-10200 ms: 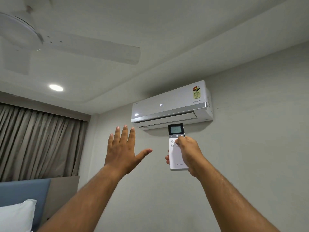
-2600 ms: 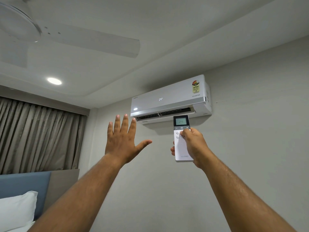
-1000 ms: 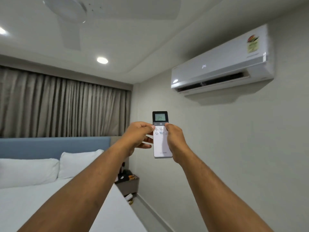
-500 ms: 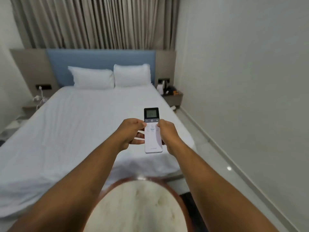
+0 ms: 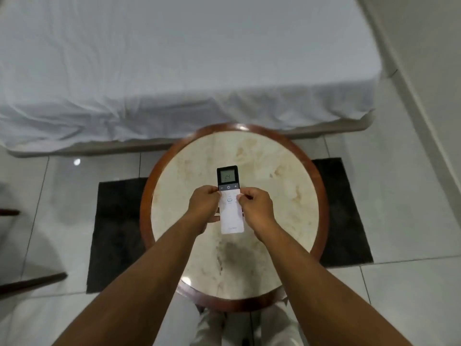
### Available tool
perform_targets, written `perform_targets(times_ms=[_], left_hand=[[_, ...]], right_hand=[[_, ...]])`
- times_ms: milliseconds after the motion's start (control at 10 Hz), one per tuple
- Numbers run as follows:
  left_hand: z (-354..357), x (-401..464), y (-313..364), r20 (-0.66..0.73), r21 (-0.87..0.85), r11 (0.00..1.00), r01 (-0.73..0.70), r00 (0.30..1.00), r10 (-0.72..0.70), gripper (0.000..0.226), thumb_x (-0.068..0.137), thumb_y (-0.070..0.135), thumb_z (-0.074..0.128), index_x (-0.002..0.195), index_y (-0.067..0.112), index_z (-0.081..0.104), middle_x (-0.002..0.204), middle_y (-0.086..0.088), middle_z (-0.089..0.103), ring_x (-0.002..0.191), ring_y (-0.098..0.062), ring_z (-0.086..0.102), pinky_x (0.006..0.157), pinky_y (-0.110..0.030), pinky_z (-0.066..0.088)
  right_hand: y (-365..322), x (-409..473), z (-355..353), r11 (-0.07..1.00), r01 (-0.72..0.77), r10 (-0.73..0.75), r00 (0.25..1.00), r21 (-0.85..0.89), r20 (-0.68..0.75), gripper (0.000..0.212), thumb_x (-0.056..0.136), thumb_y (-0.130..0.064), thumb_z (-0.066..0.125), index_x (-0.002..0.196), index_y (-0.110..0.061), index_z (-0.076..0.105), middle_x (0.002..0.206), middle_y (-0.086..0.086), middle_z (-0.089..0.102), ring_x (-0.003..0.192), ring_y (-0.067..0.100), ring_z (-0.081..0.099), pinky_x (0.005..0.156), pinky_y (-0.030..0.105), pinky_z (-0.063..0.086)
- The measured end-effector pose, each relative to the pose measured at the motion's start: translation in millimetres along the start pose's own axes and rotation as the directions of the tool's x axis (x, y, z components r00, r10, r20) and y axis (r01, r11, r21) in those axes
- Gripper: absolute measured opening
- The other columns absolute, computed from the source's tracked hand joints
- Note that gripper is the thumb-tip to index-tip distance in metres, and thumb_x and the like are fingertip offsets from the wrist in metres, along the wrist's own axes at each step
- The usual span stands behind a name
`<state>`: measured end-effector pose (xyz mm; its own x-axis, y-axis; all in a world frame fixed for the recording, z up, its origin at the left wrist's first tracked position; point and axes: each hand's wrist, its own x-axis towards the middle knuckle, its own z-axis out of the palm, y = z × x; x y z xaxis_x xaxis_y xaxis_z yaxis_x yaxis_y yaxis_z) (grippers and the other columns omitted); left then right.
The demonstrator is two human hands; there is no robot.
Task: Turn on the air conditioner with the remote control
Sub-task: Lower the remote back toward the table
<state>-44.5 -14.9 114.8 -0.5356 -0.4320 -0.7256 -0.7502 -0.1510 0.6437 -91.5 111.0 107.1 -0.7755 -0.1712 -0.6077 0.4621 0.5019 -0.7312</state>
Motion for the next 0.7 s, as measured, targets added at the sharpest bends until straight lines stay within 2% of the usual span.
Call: perform_targets(times_ms=[100,200,300,400,500,600,700], left_hand=[[8.5,22.2,-37.5,-0.037,0.004,0.999,0.036,0.999,-0.036,0.015,0.084,0.018,0.054,0.081,0.026,0.067,0.088,-0.003,0.073,0.074,-0.023,0.069,0.060,-0.034,0.057],[18.3,46.5,-78.0,-0.078,0.085,0.996,0.029,0.997,-0.023,0.018,0.086,0.018,0.055,0.077,0.027,0.068,0.090,-0.003,0.073,0.084,-0.027,0.070,0.075,-0.046,0.061],[24.0,59.5,-97.0,-0.111,0.164,0.986,0.022,0.994,-0.004,0.021,0.091,0.015,0.053,0.087,0.023,0.071,0.094,-0.005,0.073,0.088,-0.028,0.069,0.080,-0.049,0.060],[28.2,67.1,-116.7,-0.151,0.219,0.976,-0.004,0.988,0.038,0.021,0.092,0.017,0.053,0.098,0.017,0.073,0.099,-0.006,0.074,0.088,-0.024,0.067,0.082,-0.044,0.058],[28.9,70.8,-125.1,-0.183,0.181,0.984,0.004,0.983,0.030,0.019,0.092,0.017,0.055,0.098,0.016,0.073,0.098,-0.005,0.074,0.088,-0.022,0.068,0.083,-0.045,0.058],[28.3,72.3,-125.9,-0.182,0.178,0.984,0.024,0.983,0.009,0.015,0.091,0.018,0.057,0.095,0.013,0.071,0.098,-0.008,0.073,0.089,-0.026,0.068,0.083,-0.047,0.058],[23.9,69.8,-123.8,-0.149,0.244,0.970,0.018,0.989,0.019,0.018,0.093,0.023,0.057,0.100,0.012,0.070,0.107,-0.010,0.073,0.093,-0.025,0.067,0.084,-0.041,0.057]], right_hand=[[34.4,14.6,19.0,0.998,-0.029,0.031,0.999,-0.055,0.031,0.029,0.096,-0.002,0.052,0.115,-0.003,0.074,0.115,0.016,0.075,0.102,0.032,0.069,0.091,0.045,0.056],[73.1,29.6,40.2,0.989,-0.032,0.045,0.995,-0.146,0.091,0.031,0.097,-0.001,0.048,0.118,-0.003,0.071,0.115,0.018,0.073,0.101,0.033,0.068,0.084,0.040,0.057],[91.4,36.0,51.9,0.982,-0.033,0.055,0.992,-0.184,0.116,0.031,0.097,0.001,0.048,0.119,-0.002,0.070,0.116,0.021,0.071,0.100,0.033,0.068,0.082,0.038,0.057],[107.5,40.7,61.2,0.965,-0.010,0.047,0.990,-0.261,0.137,0.033,0.097,-0.001,0.046,0.120,-0.006,0.068,0.120,0.022,0.065,0.102,0.033,0.066,0.087,0.041,0.058],[112.8,44.6,65.2,0.948,0.024,0.025,0.989,-0.319,0.149,0.033,0.096,-0.004,0.046,0.122,-0.006,0.067,0.120,0.022,0.062,0.101,0.034,0.065,0.088,0.045,0.057],[112.1,44.6,65.0,0.924,0.066,0.003,0.984,-0.377,0.179,0.032,0.094,-0.005,0.048,0.121,-0.004,0.065,0.117,0.023,0.061,0.098,0.037,0.065,0.083,0.041,0.058],[108.5,41.5,60.8,0.920,0.069,0.007,0.981,-0.385,0.194,0.027,0.094,-0.007,0.051,0.118,-0.004,0.064,0.119,0.024,0.060,0.097,0.035,0.065,0.079,0.037,0.055]])
